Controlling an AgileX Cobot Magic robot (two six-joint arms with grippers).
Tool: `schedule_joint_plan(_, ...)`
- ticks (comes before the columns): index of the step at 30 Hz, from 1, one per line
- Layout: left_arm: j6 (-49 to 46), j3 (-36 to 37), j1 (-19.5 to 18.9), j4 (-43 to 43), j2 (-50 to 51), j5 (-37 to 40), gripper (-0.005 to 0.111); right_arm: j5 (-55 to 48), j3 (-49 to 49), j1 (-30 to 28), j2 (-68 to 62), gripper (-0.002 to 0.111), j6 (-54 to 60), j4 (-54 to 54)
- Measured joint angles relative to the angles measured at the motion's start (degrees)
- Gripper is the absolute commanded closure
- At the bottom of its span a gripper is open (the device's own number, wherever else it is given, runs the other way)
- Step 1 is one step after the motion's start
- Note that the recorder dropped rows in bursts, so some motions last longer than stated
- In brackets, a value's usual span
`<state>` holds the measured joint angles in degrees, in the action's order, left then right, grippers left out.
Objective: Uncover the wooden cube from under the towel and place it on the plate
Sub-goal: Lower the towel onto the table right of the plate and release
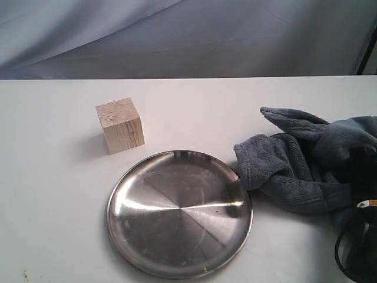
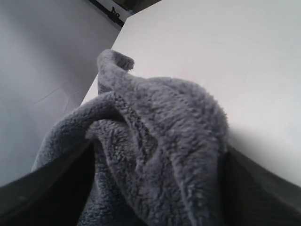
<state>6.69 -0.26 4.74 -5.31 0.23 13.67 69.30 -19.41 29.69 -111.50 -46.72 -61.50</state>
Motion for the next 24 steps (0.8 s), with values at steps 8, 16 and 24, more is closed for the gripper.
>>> schedule_joint_plan(8,0.0,0.0,0.0,0.0,0.0,0.0,0.107,0.1,0.0,0.0,0.2,0.030,9.4,3.3)
schedule_joint_plan(16,0.0,0.0,0.0,0.0,0.0,0.0,0.107,0.1,0.0,0.0,5.2,0.030,37.6,12.4)
schedule_joint_plan(24,0.0,0.0,0.0,0.0,0.0,0.0,0.107,-4.2,0.1,0.0,13.8,0.027,57.2,28.4)
